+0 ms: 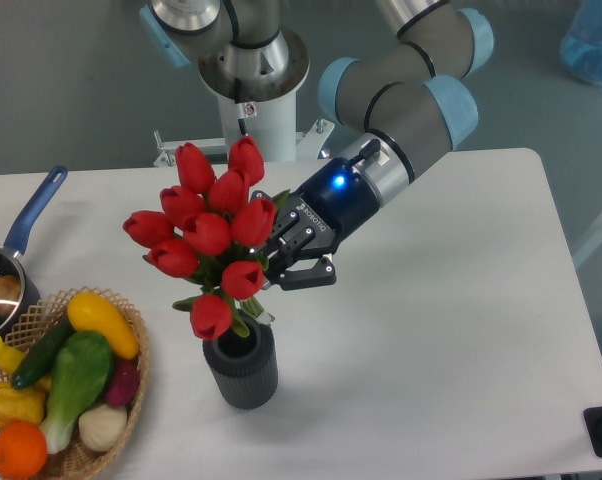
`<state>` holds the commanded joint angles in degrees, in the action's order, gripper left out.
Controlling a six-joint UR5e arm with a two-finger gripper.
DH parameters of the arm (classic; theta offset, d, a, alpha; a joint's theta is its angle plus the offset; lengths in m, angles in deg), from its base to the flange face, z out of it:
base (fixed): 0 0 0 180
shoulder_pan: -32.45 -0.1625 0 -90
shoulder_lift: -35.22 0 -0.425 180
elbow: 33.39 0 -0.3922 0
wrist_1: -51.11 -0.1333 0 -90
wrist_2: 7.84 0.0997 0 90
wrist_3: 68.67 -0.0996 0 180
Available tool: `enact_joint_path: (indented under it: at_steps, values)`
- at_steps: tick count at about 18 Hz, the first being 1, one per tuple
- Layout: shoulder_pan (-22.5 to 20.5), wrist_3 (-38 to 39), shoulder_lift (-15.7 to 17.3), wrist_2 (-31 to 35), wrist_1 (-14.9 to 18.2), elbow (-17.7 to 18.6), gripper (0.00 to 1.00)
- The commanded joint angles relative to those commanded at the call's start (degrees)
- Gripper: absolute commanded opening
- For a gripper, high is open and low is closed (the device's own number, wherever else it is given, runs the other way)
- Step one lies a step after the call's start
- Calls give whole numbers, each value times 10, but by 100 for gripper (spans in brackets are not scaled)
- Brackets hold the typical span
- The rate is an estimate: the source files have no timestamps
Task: Insert the flowers into the vase
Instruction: 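Lower the tulip stems down into the grey vase opening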
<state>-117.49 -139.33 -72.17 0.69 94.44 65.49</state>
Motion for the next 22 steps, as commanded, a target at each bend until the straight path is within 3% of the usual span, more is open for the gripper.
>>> enact_joint_path:
  at_steps: [7,15,22]
  values:
    - [4,-3,-9,-40,0,1,15]
    - [14,-44,-45,-69,-1,4,15]
    - [8,-44,-44,-87,-1,27,15]
